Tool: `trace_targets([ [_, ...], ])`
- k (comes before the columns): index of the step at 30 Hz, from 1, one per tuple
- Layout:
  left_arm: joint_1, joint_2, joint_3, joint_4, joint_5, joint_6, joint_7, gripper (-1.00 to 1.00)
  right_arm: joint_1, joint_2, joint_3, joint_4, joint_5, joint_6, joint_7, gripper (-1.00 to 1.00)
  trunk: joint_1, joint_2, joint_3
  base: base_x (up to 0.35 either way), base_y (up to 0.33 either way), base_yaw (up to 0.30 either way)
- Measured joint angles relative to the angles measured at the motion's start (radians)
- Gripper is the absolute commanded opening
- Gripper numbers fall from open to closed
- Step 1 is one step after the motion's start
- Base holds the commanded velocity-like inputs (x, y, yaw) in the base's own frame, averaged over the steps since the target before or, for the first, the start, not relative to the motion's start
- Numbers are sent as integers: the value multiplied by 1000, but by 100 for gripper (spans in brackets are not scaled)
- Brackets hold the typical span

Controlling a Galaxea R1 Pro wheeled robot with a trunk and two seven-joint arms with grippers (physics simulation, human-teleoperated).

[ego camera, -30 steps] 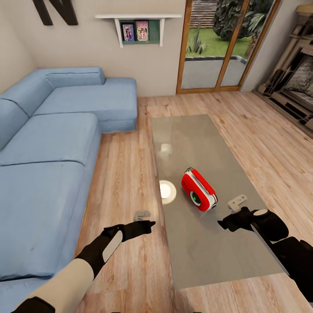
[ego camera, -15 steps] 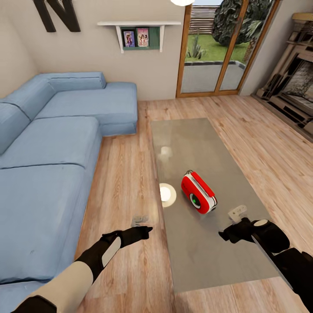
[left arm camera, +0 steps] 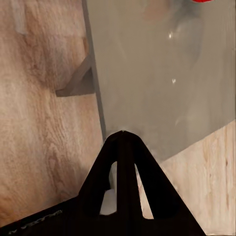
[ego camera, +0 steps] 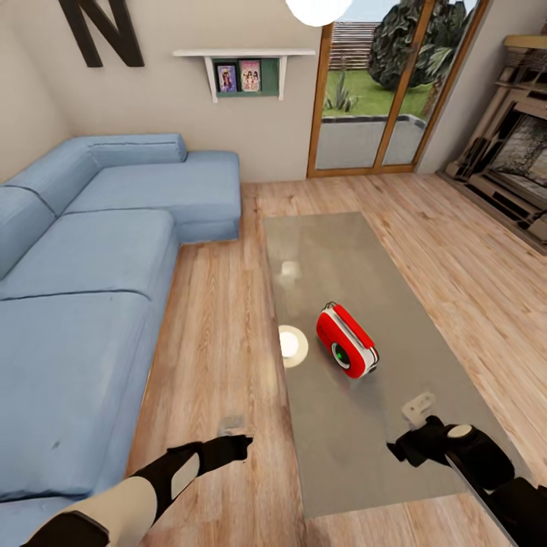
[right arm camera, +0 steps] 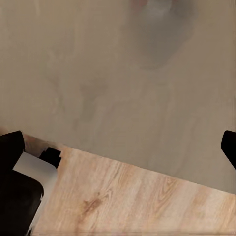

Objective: Turn on the radio receiver that's on the table in the living room.

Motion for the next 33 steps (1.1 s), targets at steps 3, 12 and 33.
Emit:
trace_targets([
  [3,0,-2,0,77,-54,-27,-38,-100,38,0,0,22,-1,-39,-21,100,0,0,5,0,0,0],
  [12,10,-3,2,135,-79,-77,-53,-100,112,0,0,49,-16,-95,-42,100,0,0,19,0,0,0],
  [33,29,1,1,148,-131,-81,-36,-100,181,6,4,484,-125,-402,-88,100,0,0,52,0,0,0],
])
